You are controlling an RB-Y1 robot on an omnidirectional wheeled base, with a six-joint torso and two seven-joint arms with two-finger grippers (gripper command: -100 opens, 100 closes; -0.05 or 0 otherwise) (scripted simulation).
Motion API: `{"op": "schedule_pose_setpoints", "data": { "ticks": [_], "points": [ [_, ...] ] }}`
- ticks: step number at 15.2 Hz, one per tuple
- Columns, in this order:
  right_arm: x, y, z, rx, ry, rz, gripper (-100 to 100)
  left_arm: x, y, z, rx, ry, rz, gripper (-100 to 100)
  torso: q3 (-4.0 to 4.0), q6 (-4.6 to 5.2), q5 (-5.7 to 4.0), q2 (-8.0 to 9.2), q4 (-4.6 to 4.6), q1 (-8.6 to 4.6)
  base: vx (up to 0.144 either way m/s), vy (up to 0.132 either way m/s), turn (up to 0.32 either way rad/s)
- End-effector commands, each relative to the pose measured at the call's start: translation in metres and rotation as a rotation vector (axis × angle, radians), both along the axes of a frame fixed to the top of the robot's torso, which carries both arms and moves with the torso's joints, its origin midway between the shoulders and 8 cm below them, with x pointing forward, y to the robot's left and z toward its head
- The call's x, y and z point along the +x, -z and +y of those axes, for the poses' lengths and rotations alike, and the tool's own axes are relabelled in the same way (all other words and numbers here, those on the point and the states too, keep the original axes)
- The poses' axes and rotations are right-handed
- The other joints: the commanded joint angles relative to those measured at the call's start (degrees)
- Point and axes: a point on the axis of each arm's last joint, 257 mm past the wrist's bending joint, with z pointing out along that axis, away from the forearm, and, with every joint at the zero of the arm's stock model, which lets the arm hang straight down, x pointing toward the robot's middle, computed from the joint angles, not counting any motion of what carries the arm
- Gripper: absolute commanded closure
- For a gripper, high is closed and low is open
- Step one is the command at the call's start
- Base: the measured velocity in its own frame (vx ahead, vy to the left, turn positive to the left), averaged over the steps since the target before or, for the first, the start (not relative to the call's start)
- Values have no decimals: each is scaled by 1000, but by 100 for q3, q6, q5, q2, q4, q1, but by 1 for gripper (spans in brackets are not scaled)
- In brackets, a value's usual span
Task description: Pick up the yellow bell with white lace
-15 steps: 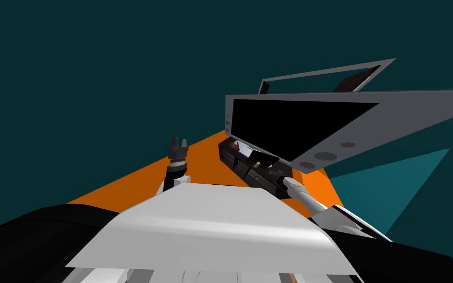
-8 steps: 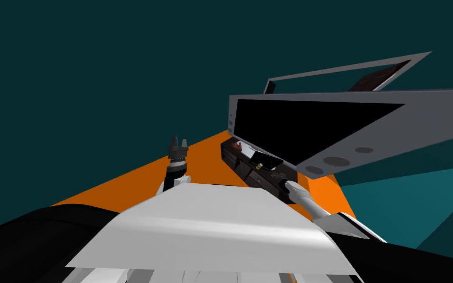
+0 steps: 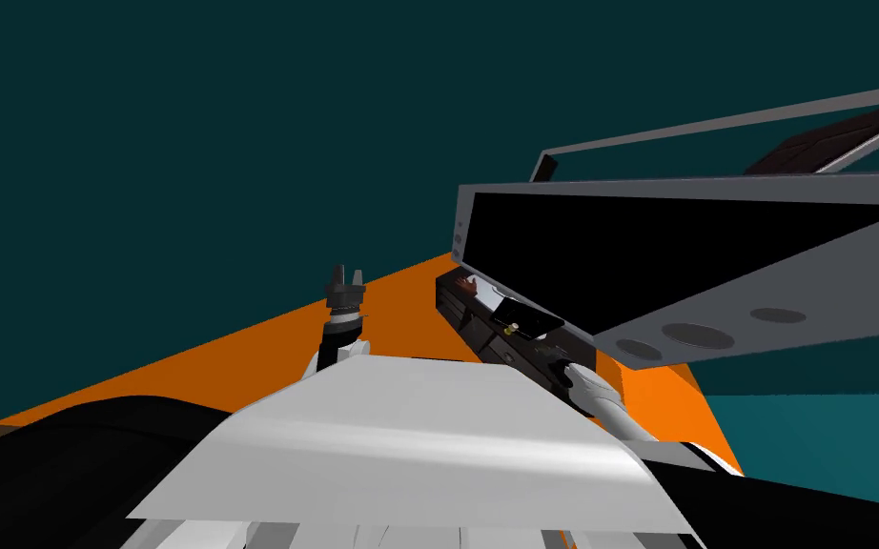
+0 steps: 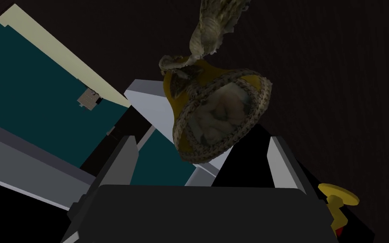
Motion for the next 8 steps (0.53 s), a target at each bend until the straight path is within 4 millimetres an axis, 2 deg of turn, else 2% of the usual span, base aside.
{"op": "schedule_pose_setpoints", "data": {
  "ticks": [1,3,4,5,6,7,8],
  "points": [
    [-22,-1,-14,-3,50,-3,-100,0,0,0,0,0,0,0,0,0,0,0,0,0,-18,-16,287],
    [-22,-1,-14,-3,50,-3,-100,0,0,0,0,0,0,0,0,0,0,0,0,1,-14,-13,142],
    [-41,-1,-23,-6,83,-1,-100,0,0,0,0,0,0,0,0,3,0,-1,0,2,-14,-6,188],
    [-41,-1,-23,-6,83,-1,-100,0,0,0,0,0,0,0,-1,-1,0,-1,0,4,-13,-9,201],
    [-60,-1,-33,-11,116,0,-100,0,0,0,0,0,0,0,-1,1,0,-1,0,3,-16,-11,275],
    [-60,0,-33,-11,116,1,-100,0,0,0,0,0,0,0,0,-2,0,0,0,3,-16,-14,232],
    [-80,1,-41,-16,145,9,-100,0,0,0,0,0,0,0,0,0,1,0,0,2,-16,-15,241]
  ]
}}
